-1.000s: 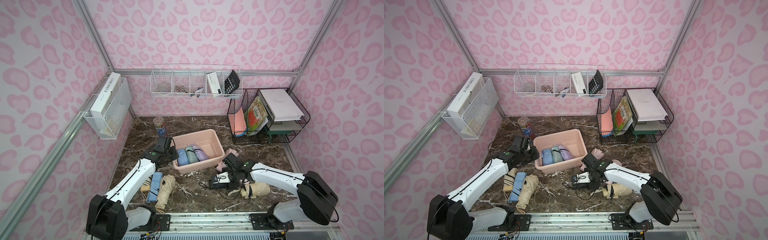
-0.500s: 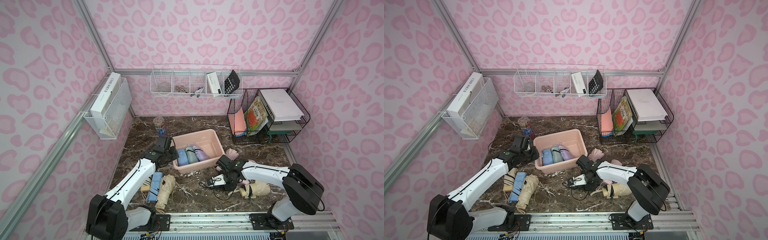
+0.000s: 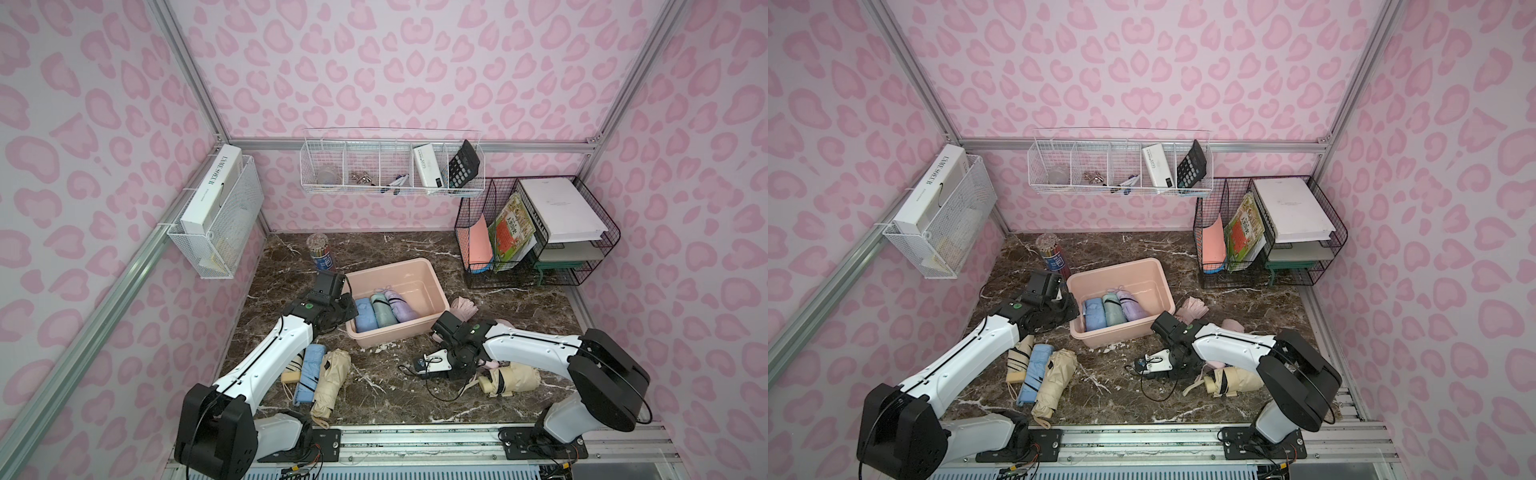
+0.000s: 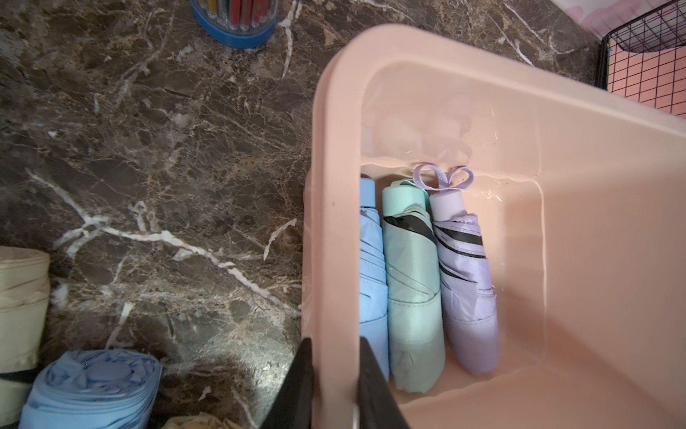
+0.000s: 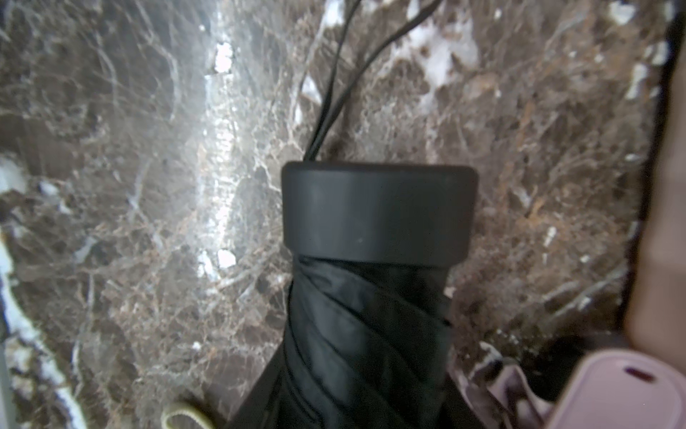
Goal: Put the umbrella into the storage box
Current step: Adjust the storage box at the center of the board.
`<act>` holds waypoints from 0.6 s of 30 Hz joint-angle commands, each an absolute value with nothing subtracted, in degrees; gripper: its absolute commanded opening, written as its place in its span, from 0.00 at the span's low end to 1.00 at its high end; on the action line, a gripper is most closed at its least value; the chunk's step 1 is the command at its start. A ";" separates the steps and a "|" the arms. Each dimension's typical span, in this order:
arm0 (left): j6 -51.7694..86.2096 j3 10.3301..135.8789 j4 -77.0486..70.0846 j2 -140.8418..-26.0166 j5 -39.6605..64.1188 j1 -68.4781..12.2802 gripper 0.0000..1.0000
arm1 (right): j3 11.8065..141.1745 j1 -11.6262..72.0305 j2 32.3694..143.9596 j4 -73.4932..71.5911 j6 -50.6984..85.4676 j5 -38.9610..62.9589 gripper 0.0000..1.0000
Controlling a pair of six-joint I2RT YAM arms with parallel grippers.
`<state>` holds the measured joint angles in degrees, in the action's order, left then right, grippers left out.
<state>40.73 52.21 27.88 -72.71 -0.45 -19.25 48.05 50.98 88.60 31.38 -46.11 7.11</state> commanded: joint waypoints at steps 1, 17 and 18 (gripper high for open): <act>40.22 51.94 26.05 -73.18 1.67 -19.32 0.19 | 48.03 51.34 86.26 30.72 -44.26 8.23 0.37; 39.64 52.30 25.76 -74.16 2.81 -19.32 0.06 | 50.21 53.65 73.35 25.93 -33.20 14.48 0.32; 39.47 52.42 25.78 -74.18 2.98 -19.27 0.04 | 50.55 53.64 72.86 24.83 -31.75 14.63 0.32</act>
